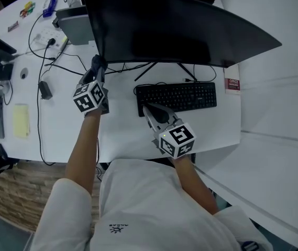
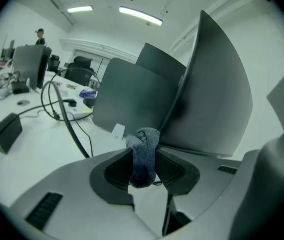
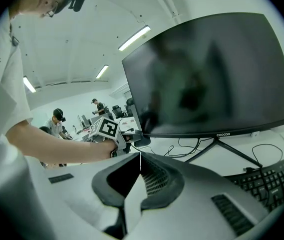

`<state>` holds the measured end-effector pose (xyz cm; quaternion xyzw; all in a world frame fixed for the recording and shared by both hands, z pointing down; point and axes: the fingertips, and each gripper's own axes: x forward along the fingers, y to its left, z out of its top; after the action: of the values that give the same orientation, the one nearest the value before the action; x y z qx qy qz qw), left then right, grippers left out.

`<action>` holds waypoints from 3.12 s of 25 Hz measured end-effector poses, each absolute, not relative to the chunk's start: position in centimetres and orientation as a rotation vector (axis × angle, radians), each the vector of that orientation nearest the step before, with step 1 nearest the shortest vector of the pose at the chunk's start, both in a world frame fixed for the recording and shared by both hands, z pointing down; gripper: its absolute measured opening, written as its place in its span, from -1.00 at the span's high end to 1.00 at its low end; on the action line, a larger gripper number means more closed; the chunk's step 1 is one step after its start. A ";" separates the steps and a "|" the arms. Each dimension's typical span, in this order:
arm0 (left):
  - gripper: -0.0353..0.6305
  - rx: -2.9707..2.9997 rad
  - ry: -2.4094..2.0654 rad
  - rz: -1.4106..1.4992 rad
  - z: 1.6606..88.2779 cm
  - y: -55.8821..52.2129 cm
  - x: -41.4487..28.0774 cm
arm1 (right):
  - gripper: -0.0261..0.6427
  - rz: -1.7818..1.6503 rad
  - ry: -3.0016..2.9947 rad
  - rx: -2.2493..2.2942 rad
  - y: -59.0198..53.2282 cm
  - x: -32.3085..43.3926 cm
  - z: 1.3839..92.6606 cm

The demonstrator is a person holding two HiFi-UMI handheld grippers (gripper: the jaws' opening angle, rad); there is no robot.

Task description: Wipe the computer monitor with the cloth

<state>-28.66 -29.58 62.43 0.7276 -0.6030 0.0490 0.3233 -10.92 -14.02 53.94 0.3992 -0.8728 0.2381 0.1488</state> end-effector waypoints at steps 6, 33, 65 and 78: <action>0.50 1.829 -1.494 -0.004 63.5 -29.3 -28.0 | 0.86 0.685 -2.492 1.170 -13.7 -10.9 53.9; 0.50 1.781 -1.323 -0.115 64.0 -29.1 -21.5 | 0.86 0.717 -2.430 1.271 -11.9 -6.7 54.7; 0.50 1.731 -1.389 -0.171 63.5 -29.4 -11.7 | 0.86 0.763 -2.465 1.258 -12.6 5.9 55.5; 0.50 1.737 -1.396 -0.174 63.5 -29.4 -7.7 | 0.86 0.760 -2.469 1.243 -12.8 9.8 55.8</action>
<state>-7.71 -29.40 63.53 0.6987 -0.5615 -0.0701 0.4378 9.83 -12.82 55.76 0.4296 -0.8531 0.2627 0.1369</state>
